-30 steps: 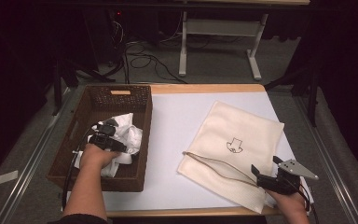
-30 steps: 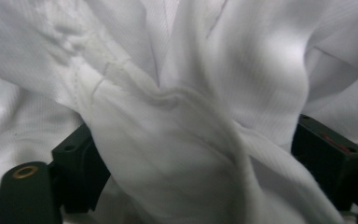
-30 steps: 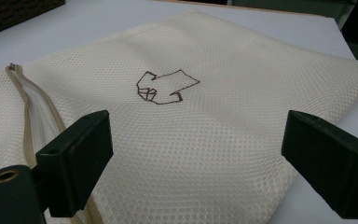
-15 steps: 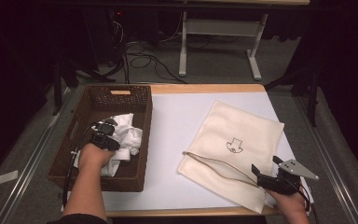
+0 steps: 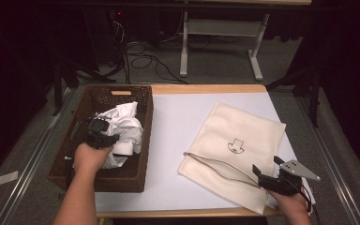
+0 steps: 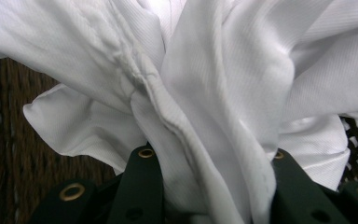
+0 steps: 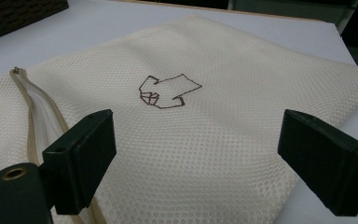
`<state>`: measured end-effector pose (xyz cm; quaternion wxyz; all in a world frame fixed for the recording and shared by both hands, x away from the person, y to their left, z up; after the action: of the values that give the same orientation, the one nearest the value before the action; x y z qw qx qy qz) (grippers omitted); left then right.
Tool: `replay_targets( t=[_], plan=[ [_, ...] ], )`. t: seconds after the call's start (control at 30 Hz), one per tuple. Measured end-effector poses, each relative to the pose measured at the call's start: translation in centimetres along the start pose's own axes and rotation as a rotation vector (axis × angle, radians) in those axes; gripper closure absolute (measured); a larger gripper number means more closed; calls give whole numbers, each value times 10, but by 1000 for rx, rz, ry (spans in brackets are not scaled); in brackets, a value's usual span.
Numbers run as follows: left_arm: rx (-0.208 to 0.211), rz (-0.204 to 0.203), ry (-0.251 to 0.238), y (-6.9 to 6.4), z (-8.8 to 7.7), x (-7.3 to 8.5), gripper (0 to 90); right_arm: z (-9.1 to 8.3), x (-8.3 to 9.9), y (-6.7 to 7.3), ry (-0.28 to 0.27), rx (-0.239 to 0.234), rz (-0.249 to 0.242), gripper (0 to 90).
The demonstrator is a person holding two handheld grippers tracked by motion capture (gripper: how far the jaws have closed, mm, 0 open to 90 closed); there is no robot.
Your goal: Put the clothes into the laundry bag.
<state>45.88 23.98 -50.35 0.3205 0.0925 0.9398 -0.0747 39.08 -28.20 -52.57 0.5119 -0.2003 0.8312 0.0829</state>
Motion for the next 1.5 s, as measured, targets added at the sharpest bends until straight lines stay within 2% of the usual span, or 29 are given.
replay_targets(
  t=[0.03, 0.07, 0.1, 0.13, 0.17, 0.2, 0.27, 0.37, 0.4, 0.43, 0.5, 0.53, 0.6, 0.63, 0.67, 0.73, 0.77, 0.8, 0.9, 0.93, 1.0, 1.03, 1.1, 1.17, 1.2, 1.23, 1.27, 1.4, 1.5],
  plan=[
    [0, 0, 0, 0, 0, 0, 722, 0, 0, 0, 0, 0, 0, 121],
    [5, 14, -68, -2, -7, -4, 721, 0, 0, 1, -2, -3, -1, 121],
    [5, 14, -68, -2, -7, -4, 721, 0, 0, 1, -2, -3, -1, 121],
    [19, -3, -132, -1, -13, -6, 721, -1, -1, 1, -9, -4, -12, 122],
    [19, -3, -132, -1, -13, -6, 721, -1, -1, 1, -10, -4, -10, 122],
    [24, -30, -186, 3, -19, -8, 721, -1, -1, 0, -10, -2, -4, 125],
    [32, -35, -212, 3, -22, -9, 721, -1, 0, -1, -10, -2, -4, 127],
    [20, -15, -302, 2, -32, -13, 721, 0, 0, -4, -13, 13, 4, 133],
    [18, 1, -355, 0, -39, -16, 720, 0, 0, -5, -21, 19, 5, 137],
    [18, 1, -355, 0, -39, -16, 720, -1, -1, -5, -26, 21, 3, 138],
    [16, 18, -417, -1, -47, -16, 720, -2, -2, -4, -47, 16, -7, 139],
    [16, 18, -417, -1, -47, -16, 720, -2, -2, -4, -47, 16, -7, 139],
    [14, 14, -497, 0, -58, -18, 720, -5, -4, -2, -84, 19, -6, 139],
    [14, 14, -497, 0, -58, -18, 720, -5, -4, -2, -84, 19, -6, 139],
    [5, 11, -533, 1, -62, -19, 720, -6, -5, -2, -94, 19, -4, 139],
    [26, -23, -564, 6, -67, -20, 720, -10, -7, 0, -110, 32, -14, 139],
    [26, -23, -564, 6, -67, -20, 721, -10, -7, 0, -110, 32, -14, 139],
    [31, -33, -604, 7, -73, -20, 721, -15, -7, -1, -114, 54, -13, 141],
    [27, -31, -646, 8, -80, -20, 722, -19, -6, -2, -119, 62, -8, 141],
    [10, -8, -678, 5, -86, -20, 722, -23, -5, -3, -121, 81, -8, 144],
    [-53, 41, -696, 0, -91, -21, 722, -25, -3, -5, -124, 92, -3, 146],
    [-53, 41, -696, 0, -91, -21, 721, -25, -3, -5, -124, 92, -3, 146],
    [-93, 92, -731, -7, -99, -23, 722, -24, 0, -8, -120, 101, 4, 147],
    [-101, 98, -746, -9, -103, -23, 722, -24, 1, -8, -117, 100, 0, 147],
    [-111, 105, -786, -12, -110, -25, 722, -23, 1, -7, -118, 97, -2, 147],
    [-111, 105, -786, -12, -110, -25, 722, -23, 1, -7, -118, 93, -4, 147],
    [-106, 104, -830, -15, -118, -25, 722, -23, 1, -7, -119, 89, -8, 147],
    [-133, 139, -855, -23, -127, -27, 722, -23, 0, -6, -127, 81, -15, 147],
    [-124, 143, -877, -28, -133, -28, 722, -23, -1, -6, -130, 73, -13, 148]
  ],
)
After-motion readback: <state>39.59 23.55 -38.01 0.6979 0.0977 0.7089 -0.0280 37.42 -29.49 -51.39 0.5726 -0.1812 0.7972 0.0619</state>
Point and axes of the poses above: each handheld gripper's, and its own axes: z roughly forward along the jaws, x roughly out of its underside, y roughly to its left, the point moved 8 cm from there along z, roughly forward along the jaws, and after that the axes turned 3 degrees about -z, right-handed, at the moved point
